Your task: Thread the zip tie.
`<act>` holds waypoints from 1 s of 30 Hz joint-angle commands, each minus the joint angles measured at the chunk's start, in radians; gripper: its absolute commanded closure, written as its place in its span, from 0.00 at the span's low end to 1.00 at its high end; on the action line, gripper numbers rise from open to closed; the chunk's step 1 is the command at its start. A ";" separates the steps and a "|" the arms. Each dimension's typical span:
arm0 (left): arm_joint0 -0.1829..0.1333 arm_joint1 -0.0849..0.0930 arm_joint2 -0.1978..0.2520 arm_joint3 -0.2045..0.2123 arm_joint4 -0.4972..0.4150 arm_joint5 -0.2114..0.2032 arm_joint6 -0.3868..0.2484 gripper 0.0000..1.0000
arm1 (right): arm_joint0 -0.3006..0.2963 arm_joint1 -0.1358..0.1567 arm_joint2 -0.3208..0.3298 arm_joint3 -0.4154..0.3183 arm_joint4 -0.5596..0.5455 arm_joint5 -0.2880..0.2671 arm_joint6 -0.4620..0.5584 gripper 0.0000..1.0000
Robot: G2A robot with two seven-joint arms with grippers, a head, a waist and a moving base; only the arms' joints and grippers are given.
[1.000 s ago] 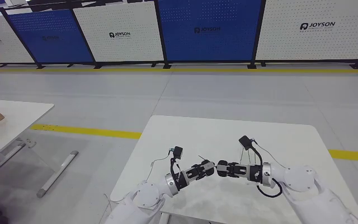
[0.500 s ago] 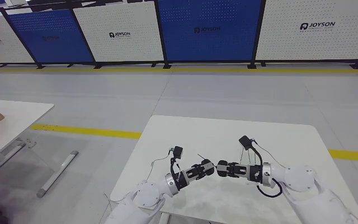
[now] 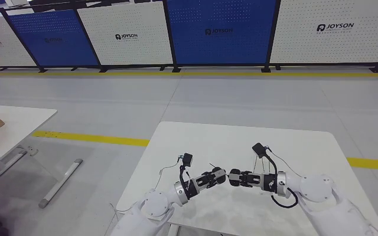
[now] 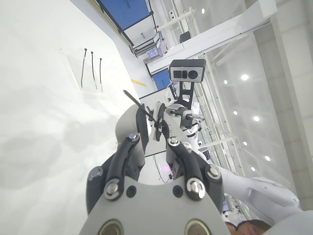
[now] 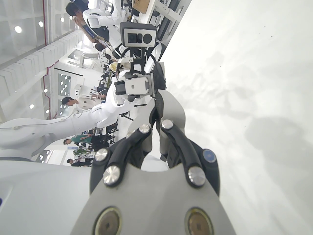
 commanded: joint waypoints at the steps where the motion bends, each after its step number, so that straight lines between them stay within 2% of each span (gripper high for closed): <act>1: 0.001 0.000 -0.001 -0.002 0.001 0.000 -0.003 1.00 | 0.000 0.000 0.000 0.000 0.000 0.000 0.000 1.00; 11: 0.011 0.002 -0.009 -0.014 0.007 0.000 -0.015 1.00 | 0.000 0.000 0.000 0.000 0.000 0.000 0.000 1.00; 12: 0.013 0.002 -0.009 -0.017 0.009 0.000 -0.013 1.00 | 0.000 0.000 0.000 0.000 0.000 0.000 0.000 0.70; 13: 0.016 0.001 -0.010 -0.020 0.010 0.000 -0.012 1.00 | 0.000 0.000 0.000 0.000 0.000 0.000 0.000 0.00; 19: 0.030 -0.001 -0.009 -0.019 -0.004 0.000 0.026 1.00 | -0.023 0.003 0.018 -0.026 -0.008 -0.005 -0.045 0.00; 24: 0.037 -0.010 0.001 -0.007 0.020 0.009 0.164 1.00 | -0.074 0.022 0.096 -0.065 -0.011 -0.042 -0.071 0.00; 27: 0.047 -0.017 0.023 -0.006 0.090 0.009 0.283 1.00 | -0.119 0.036 0.155 -0.102 -0.023 -0.065 -0.094 0.00; 30: 0.048 -0.027 0.055 -0.004 0.161 0.015 0.388 1.00 | -0.148 0.042 0.182 -0.124 -0.030 -0.064 -0.112 0.00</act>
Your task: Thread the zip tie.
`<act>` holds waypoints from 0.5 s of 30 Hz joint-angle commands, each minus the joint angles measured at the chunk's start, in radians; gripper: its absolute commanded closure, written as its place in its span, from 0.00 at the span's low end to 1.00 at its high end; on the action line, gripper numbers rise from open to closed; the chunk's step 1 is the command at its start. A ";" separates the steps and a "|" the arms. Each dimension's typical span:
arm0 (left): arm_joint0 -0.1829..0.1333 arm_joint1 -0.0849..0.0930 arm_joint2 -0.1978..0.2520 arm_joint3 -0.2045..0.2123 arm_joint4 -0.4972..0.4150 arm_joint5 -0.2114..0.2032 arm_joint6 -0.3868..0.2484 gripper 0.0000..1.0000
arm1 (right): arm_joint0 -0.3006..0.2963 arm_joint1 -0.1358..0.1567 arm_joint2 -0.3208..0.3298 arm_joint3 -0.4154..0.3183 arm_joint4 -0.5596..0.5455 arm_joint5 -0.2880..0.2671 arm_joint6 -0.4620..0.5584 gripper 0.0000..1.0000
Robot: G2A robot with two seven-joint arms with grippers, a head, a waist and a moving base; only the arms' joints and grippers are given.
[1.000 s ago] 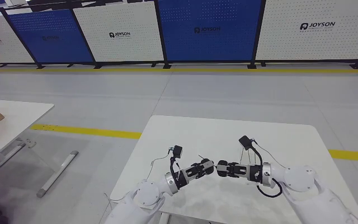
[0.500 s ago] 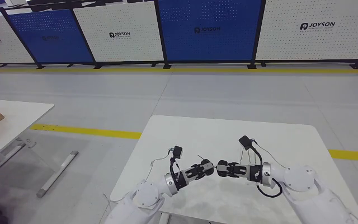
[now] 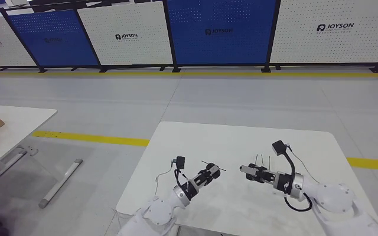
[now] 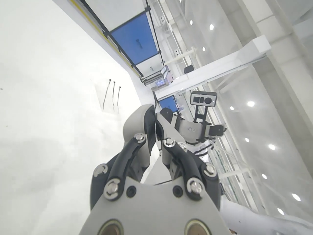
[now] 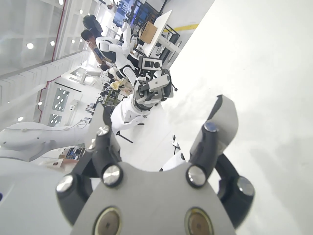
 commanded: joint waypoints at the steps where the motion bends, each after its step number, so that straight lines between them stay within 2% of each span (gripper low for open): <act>1: 0.001 -0.005 0.015 0.001 0.035 -0.003 0.064 1.00 | -0.003 0.000 0.003 -0.002 0.001 0.001 -0.002 0.00; 12: 0.001 -0.005 0.016 0.002 0.030 0.000 0.065 1.00 | -0.003 0.000 0.003 -0.002 0.001 0.001 -0.002 0.00; 13: -0.001 -0.007 0.011 0.006 0.007 0.013 0.077 1.00 | -0.003 0.000 0.003 -0.002 0.001 0.001 -0.002 0.00; 15: -0.009 -0.013 0.006 0.014 0.000 0.028 0.163 1.00 | -0.003 0.000 0.003 -0.002 0.001 0.001 -0.002 0.00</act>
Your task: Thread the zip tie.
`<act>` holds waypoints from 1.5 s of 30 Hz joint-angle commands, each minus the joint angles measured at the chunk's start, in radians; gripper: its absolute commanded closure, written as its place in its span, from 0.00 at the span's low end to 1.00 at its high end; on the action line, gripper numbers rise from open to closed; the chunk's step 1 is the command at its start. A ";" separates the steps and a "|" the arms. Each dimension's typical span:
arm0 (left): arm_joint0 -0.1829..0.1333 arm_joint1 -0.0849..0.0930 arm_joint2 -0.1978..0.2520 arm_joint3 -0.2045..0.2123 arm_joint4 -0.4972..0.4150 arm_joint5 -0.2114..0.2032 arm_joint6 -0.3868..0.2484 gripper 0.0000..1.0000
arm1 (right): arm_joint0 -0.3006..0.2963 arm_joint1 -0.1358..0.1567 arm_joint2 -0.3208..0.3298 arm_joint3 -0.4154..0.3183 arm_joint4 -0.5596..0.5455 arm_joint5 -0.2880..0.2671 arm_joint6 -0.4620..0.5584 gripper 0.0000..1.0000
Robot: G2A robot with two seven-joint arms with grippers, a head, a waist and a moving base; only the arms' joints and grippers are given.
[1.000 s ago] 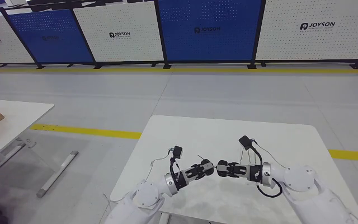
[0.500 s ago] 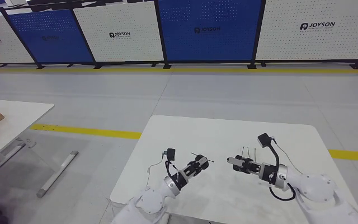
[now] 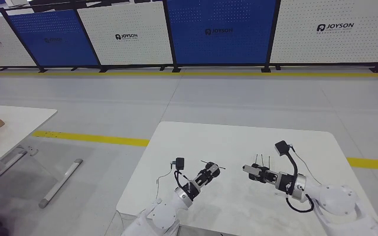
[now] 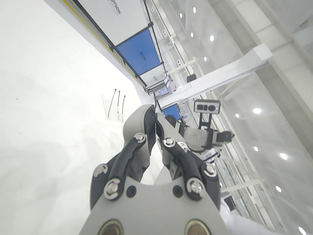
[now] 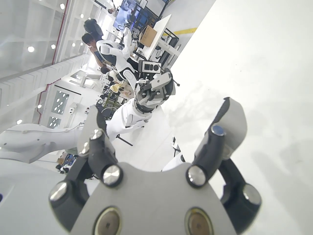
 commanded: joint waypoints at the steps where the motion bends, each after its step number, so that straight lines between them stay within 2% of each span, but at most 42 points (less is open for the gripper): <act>1: -0.007 -0.006 -0.001 0.007 0.013 0.015 0.100 1.00 | 0.000 0.000 0.000 0.000 0.000 0.000 0.000 0.00; 5: -0.017 -0.022 0.036 0.022 0.135 0.052 0.265 1.00 | 0.000 0.000 0.000 0.000 0.000 0.000 0.000 0.00; 7: -0.020 -0.029 0.070 0.030 0.182 0.043 0.282 1.00 | 0.000 0.000 0.000 0.000 0.000 0.000 0.000 0.00; 9: -0.015 -0.030 0.084 0.031 0.179 0.018 0.267 1.00 | 0.000 0.000 0.000 0.000 0.000 0.000 0.000 0.00; 19: -0.015 -0.030 0.084 0.031 0.179 0.018 0.267 1.00 | 0.000 0.000 0.000 0.000 0.000 0.000 0.000 0.00; 22: -0.014 -0.030 0.086 0.032 0.187 0.026 0.239 1.00 | 0.000 0.000 0.000 0.000 0.000 0.000 0.000 0.00; 24: -0.011 -0.028 0.086 0.030 0.199 0.034 0.197 1.00 | 0.000 0.000 0.000 0.000 0.000 0.000 0.000 0.00; 27: 0.000 -0.030 0.080 0.016 0.180 0.041 0.219 1.00 | 0.000 0.000 0.000 0.000 0.000 0.000 0.000 0.00; 33: 0.000 -0.030 0.080 0.016 0.180 0.041 0.219 1.00 | 0.000 0.000 0.000 -0.002 -0.005 0.000 -0.004 0.00; 35: 0.000 -0.030 0.080 0.016 0.180 0.041 0.219 1.00 | 0.000 0.003 -0.001 -0.026 -0.061 0.002 -0.004 0.00; 36: 0.000 -0.030 0.080 0.016 0.180 0.041 0.219 1.00 | 0.004 0.004 0.000 -0.032 -0.050 0.018 0.026 0.00; 37: 0.000 -0.030 0.080 0.016 0.180 0.041 0.219 1.00 | 0.030 0.009 0.006 -0.032 -0.014 0.052 0.132 0.00; 38: 0.000 -0.030 0.080 0.016 0.180 0.041 0.219 1.00 | 0.057 0.014 0.024 -0.025 -0.020 0.089 0.177 0.00; 40: 0.000 -0.030 0.080 0.016 0.180 0.041 0.219 1.00 | 0.098 0.026 0.056 -0.046 -0.146 0.190 0.183 0.00; 41: 0.000 -0.030 0.080 0.016 0.180 0.041 0.219 1.00 | 0.113 0.030 0.067 -0.071 -0.165 0.248 0.205 0.00; 45: 0.000 -0.030 0.080 0.016 0.180 0.041 0.219 1.00 | 0.198 0.040 0.061 -0.076 -0.292 0.395 0.304 0.00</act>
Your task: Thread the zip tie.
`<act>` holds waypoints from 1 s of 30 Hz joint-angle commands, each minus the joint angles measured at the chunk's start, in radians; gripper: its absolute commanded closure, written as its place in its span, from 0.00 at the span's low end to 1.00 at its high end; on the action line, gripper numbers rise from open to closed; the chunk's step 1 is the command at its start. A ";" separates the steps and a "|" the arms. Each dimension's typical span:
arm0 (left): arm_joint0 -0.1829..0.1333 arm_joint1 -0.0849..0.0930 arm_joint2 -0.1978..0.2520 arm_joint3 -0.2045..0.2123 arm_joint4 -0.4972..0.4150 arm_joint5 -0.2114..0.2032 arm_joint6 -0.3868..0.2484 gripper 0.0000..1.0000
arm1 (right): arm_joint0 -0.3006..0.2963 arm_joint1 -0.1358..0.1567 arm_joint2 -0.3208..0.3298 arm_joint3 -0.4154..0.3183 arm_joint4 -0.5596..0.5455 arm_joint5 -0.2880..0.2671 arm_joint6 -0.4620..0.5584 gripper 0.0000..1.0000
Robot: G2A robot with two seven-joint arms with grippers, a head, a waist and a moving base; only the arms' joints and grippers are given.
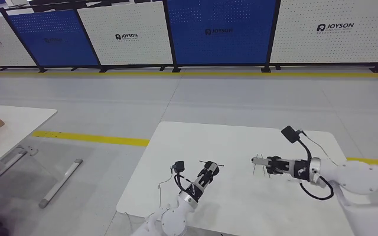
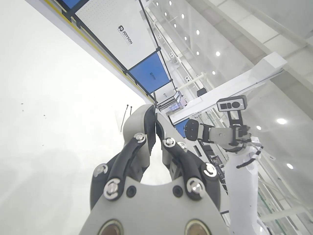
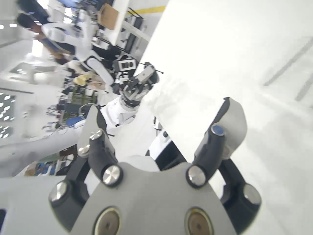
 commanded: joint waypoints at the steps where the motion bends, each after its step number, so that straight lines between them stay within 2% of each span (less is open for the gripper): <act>1: 0.000 0.000 0.000 0.000 0.000 0.000 0.000 1.00 | 0.051 0.000 -0.028 0.018 -0.087 0.071 0.032 0.00; 3: 0.000 0.000 0.000 0.000 0.000 0.000 0.000 1.00 | 0.108 -0.008 -0.075 0.069 -0.124 0.112 0.027 0.00; 7: 0.000 0.000 0.000 0.000 0.000 0.000 0.000 1.00 | 0.197 -0.036 -0.191 0.193 -0.173 0.128 -0.010 0.00; 13: 0.000 0.000 0.000 0.000 0.000 0.000 0.000 1.00 | 0.255 -0.085 -0.328 0.371 -0.145 0.061 -0.112 0.00; 24: 0.000 0.000 0.000 0.000 0.000 0.000 0.000 1.00 | 0.255 -0.085 -0.328 0.371 -0.145 0.061 -0.112 0.00; 27: 0.000 0.000 0.000 0.000 0.000 0.000 0.000 1.00 | 0.220 -0.086 -0.336 0.331 -0.213 0.074 -0.228 0.00; 30: 0.000 0.000 0.000 0.000 0.000 0.000 0.000 1.00 | 0.202 -0.088 -0.347 0.321 -0.259 0.120 -0.267 0.00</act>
